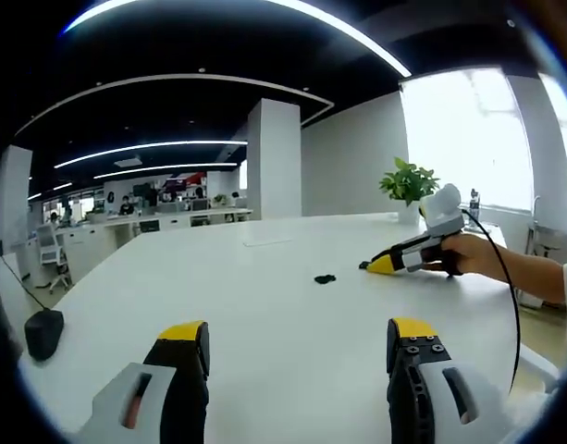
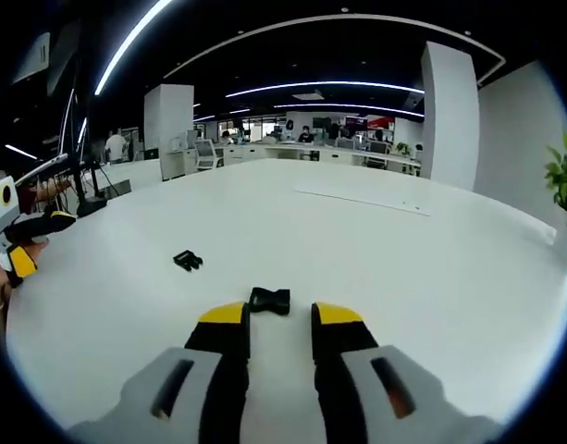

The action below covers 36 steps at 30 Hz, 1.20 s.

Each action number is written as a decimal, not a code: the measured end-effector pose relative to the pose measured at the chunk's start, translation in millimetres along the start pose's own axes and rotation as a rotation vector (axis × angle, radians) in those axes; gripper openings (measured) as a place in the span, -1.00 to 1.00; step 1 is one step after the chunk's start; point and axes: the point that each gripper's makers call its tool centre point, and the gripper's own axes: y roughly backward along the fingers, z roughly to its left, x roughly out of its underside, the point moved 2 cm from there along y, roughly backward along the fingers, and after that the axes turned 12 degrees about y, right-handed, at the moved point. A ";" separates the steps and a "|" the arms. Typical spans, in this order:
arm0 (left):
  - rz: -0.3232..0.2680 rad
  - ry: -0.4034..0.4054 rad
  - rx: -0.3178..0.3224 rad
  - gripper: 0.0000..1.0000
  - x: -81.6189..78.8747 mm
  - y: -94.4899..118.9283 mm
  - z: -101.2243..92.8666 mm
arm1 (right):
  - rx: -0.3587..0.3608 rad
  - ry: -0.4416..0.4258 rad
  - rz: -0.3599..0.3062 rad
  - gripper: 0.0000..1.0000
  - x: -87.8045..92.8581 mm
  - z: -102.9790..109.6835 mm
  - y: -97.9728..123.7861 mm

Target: Snap the two parts of the plastic buckle together until the buckle closes and remains connected.

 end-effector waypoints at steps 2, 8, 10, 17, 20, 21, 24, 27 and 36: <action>0.002 0.000 0.001 0.60 0.2 -0.8 0.4 | 0.002 0.000 0.000 -0.53 -0.1 -0.5 -0.5; 0.012 -0.002 0.008 0.60 1.2 -4.0 1.4 | -0.002 -0.002 -0.002 -0.59 -0.5 0.2 -0.6; 0.014 -0.001 0.011 0.60 1.2 -4.6 1.3 | -0.002 -0.002 -0.004 -0.63 -0.6 0.7 -0.2; 0.015 -0.004 0.019 0.60 -0.1 -4.6 -0.4 | -0.014 -0.007 -0.014 -0.76 -1.5 3.1 1.8; 0.015 -0.006 0.021 0.60 -0.8 -4.6 -0.9 | -0.022 -0.021 -0.015 -0.80 -1.4 3.3 2.3; 0.015 -0.007 0.022 0.60 -1.1 -4.6 -1.1 | -0.023 -0.027 -0.016 -0.82 -1.4 3.2 2.6; 0.016 -0.010 0.023 0.60 -1.8 -4.5 -1.3 | -0.026 -0.031 -0.025 -0.91 -2.4 2.6 3.4; 0.014 -0.011 0.023 0.60 -2.9 -4.4 -1.7 | -0.029 -0.035 -0.027 -0.94 -2.4 2.4 4.0; 0.012 -0.011 0.034 0.60 -4.5 -4.3 -4.1 | -0.039 -0.048 -0.034 -0.99 -4.0 2.0 5.4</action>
